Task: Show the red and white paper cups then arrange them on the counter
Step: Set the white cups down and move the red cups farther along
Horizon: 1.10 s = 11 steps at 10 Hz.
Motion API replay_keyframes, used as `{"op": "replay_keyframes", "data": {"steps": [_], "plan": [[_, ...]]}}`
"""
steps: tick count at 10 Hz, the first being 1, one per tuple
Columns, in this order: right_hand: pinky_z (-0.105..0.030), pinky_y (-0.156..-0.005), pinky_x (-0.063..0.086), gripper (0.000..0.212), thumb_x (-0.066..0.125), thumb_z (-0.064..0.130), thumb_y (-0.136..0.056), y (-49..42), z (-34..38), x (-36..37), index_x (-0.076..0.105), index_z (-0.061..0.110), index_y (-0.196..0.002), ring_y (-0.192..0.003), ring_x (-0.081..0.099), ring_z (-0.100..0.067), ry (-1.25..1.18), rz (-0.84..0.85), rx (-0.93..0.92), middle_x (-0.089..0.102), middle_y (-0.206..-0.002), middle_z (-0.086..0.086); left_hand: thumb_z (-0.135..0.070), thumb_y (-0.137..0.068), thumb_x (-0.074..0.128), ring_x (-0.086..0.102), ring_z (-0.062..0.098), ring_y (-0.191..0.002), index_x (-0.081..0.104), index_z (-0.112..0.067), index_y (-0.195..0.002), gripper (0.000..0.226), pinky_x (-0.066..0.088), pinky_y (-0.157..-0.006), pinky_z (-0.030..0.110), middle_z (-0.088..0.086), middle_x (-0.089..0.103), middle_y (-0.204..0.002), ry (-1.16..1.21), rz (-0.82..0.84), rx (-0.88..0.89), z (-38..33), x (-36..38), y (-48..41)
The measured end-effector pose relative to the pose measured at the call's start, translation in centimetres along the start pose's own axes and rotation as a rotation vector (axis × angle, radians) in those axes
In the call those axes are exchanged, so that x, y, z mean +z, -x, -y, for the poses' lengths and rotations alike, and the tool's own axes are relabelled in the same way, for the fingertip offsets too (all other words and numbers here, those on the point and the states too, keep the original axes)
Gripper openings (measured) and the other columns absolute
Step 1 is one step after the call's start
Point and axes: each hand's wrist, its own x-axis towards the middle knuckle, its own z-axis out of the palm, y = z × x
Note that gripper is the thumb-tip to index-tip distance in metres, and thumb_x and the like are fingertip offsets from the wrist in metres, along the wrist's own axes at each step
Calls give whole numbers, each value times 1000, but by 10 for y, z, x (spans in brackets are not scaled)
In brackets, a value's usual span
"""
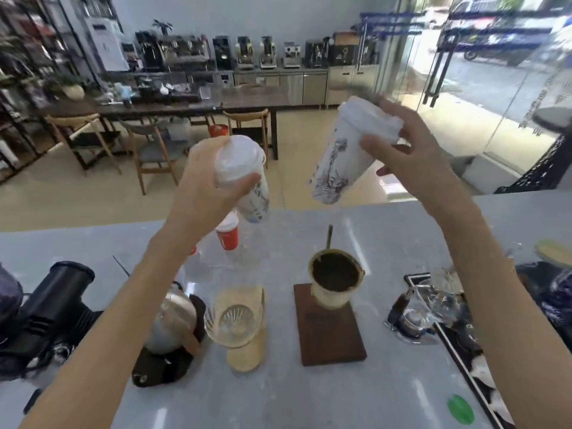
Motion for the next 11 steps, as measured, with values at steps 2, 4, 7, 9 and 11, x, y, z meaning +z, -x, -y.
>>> {"op": "replay_keyframes", "data": {"steps": [2, 4, 7, 9, 11], "plan": [[-50, -87, 55, 91, 71, 69, -66, -112, -111, 39, 43, 26, -140, -106, 63, -26, 275, -7, 140, 58, -131, -4, -42, -77, 77, 39, 31, -129, 28, -20, -148, 89, 37, -102, 44, 14, 35, -144, -100, 97, -158, 69, 101, -85], [-49, -100, 44, 99, 79, 51, -72, -108, -281, 97, 28, 16, -149, -126, 48, -37, 358, 182, 374, 46, -143, -17, -44, -77, 71, 29, 43, -128, 36, -21, -140, 76, 34, -107, 46, 21, 27, -137, -154, 381, -438, 176, 211, -88], [-43, -92, 43, 90, 79, 38, -77, -91, -399, 151, 28, 21, -148, -122, 47, -37, 396, 274, 487, 40, -141, -19, -37, -85, 70, 17, 41, -136, 22, -23, -151, 83, 19, -114, 50, 20, 12, -149, -136, 508, -440, 260, 289, -84], [-45, -98, 44, 91, 76, 35, -80, -88, -411, 167, 22, 22, -151, -122, 46, -36, 457, 367, 486, 36, -142, -17, -33, -84, 70, 14, 43, -136, 18, -27, -153, 87, 17, -114, 52, 19, 9, -150, -149, 512, -479, 278, 300, -76], [-40, -97, 40, 90, 77, 30, -81, -84, -412, 166, 22, 21, -151, -127, 41, -36, 421, 341, 446, 32, -146, -19, -30, -84, 72, 12, 39, -138, 19, -25, -150, 85, 24, -112, 53, 15, 6, -152, -150, 564, -465, 271, 296, -78]]}}
